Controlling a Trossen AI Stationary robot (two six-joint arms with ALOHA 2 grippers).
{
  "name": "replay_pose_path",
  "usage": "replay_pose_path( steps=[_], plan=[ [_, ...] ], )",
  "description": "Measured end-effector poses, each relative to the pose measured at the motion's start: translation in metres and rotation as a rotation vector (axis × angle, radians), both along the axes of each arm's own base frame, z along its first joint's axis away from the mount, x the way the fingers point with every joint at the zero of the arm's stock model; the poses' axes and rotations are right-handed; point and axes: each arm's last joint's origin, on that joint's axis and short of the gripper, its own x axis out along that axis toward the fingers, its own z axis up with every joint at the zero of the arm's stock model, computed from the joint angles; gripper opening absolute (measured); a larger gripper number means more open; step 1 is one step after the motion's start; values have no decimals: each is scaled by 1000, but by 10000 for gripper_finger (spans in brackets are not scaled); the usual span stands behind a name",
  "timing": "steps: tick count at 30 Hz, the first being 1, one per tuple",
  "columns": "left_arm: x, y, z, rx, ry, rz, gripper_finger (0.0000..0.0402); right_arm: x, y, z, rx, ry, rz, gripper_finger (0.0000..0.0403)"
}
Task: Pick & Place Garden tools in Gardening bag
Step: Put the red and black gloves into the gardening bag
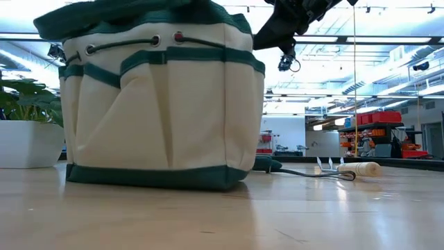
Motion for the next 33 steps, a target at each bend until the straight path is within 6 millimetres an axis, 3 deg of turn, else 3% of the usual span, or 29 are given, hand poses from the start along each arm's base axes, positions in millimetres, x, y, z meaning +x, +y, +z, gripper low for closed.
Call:
replay_pose_path(
  steps=[22, 33],
  plan=[
    [6, -4, -33, -9, 189, 36, 59, 0, 0, 0, 2, 3, -2, 82],
    [7, -6, -32, -65, 190, 31, 110, 0, 0, 0, 2, 3, -2, 82]
  ],
)
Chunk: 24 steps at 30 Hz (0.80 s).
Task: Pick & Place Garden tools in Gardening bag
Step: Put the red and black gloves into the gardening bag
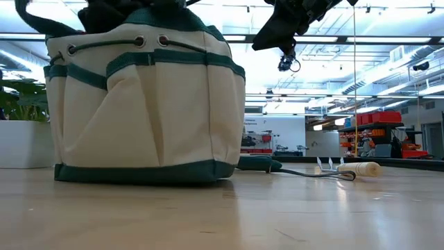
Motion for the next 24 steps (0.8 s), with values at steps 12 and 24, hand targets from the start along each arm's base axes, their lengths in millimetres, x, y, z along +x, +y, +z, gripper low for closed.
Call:
replay_pose_path(
  steps=[12, 24],
  plan=[
    [2, 0, 4, -2, -7, 27, 182, 0, 0, 0, 0, 1, 1, 82],
    [-1, -1, 10, -41, -17, 11, 238, 0, 0, 0, -1, 2, 1, 82]
  ],
)
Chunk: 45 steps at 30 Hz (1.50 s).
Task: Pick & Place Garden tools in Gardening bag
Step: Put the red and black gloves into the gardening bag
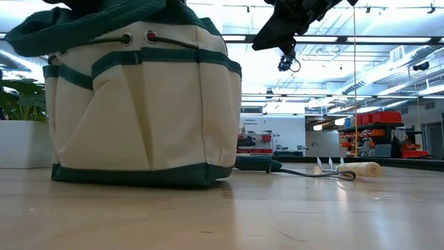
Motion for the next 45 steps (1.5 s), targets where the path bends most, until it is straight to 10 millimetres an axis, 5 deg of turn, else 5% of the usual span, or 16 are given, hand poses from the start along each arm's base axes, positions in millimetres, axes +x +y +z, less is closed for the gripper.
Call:
replay_pose_path(
  steps=[13, 26, 45],
  plan=[
    [-3, 1, 11, -62, -8, -1, 237, 0, 0, 0, 0, 3, 0, 82],
    [2, 1, 61, 63, -87, -27, 236, -1, 0, -1, 1, 18, 0, 82],
    [6, -3, 64, 63, -126, -19, 236, -1, 0, -2, 1, 22, 0, 82]
  ],
)
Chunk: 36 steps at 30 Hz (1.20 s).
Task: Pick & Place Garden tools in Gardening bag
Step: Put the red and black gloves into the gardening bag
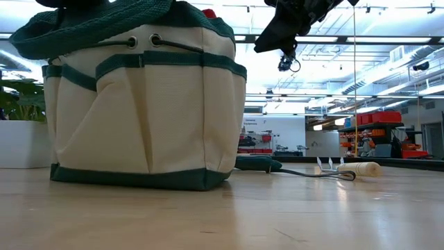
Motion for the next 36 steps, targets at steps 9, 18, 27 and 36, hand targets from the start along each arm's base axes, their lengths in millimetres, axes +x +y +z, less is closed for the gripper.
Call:
replay_pose_path(
  steps=[9, 18, 27, 36],
  plan=[
    [0, -12, -1, 16, -31, -18, 236, 0, 0, 0, 1, -1, 0, 82],
    [10, -22, -21, 53, 9, -30, 186, 0, 0, 0, 3, -1, -2, 82],
    [21, -21, -42, 83, 65, -6, 121, 0, 0, 0, 4, 0, -3, 82],
    [25, -22, -54, 95, 103, -4, 85, 0, 0, 0, 4, 0, -3, 82]
  ],
)
